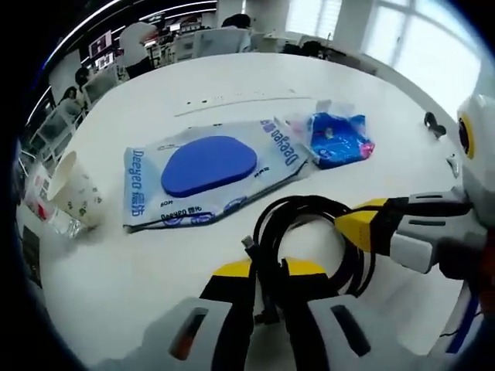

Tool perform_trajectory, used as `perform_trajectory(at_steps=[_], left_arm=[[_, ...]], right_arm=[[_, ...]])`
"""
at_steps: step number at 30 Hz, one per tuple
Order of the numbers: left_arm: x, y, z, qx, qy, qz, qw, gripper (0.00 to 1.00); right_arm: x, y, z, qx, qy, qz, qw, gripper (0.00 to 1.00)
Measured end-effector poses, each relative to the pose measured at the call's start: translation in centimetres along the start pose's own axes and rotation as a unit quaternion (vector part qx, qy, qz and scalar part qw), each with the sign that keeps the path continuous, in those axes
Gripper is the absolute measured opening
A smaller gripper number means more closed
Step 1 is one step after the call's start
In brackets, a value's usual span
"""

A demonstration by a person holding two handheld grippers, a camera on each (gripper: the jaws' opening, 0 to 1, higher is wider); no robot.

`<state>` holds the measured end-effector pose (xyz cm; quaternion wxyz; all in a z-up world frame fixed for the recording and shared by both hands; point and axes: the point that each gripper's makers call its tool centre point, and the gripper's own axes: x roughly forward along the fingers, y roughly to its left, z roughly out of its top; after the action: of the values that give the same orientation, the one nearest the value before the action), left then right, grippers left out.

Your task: Arrange the tabletop items into an orderly group along one side of the table until the central work area is clear of visible clutter.

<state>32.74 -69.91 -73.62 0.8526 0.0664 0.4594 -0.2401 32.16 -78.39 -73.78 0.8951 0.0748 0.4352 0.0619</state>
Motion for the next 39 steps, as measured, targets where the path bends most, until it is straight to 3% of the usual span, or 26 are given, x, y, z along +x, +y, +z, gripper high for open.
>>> perform_trajectory(at_steps=[12,19,23,29,33,39], left_arm=[[0.6,0.0,0.2,0.010,-0.005,0.005,0.9999,0.13],[0.7,-0.4,0.4,0.100,-0.029,0.013,0.9945,0.19],[0.7,-0.3,0.3,0.106,-0.030,0.016,0.9938,0.22],[0.3,-0.1,0.1,0.110,-0.039,0.016,0.9931,0.26],[-0.2,0.1,0.1,0.116,-0.064,0.020,0.9910,0.28],[-1.4,0.5,0.4,0.093,-0.092,0.017,0.9912,0.33]], right_arm=[[0.4,-0.2,0.0,0.006,0.001,-0.003,1.0000,0.02],[0.6,-0.3,-0.2,0.003,-0.004,-0.005,1.0000,0.04],[0.7,-0.2,-0.2,-0.021,-0.007,-0.002,0.9998,0.07],[0.0,0.1,0.5,-0.039,-0.033,0.004,0.9987,0.24],[-0.3,0.0,0.8,-0.063,-0.047,0.004,0.9969,0.39],[-1.2,-0.4,0.9,-0.079,-0.068,0.003,0.9946,0.49]])
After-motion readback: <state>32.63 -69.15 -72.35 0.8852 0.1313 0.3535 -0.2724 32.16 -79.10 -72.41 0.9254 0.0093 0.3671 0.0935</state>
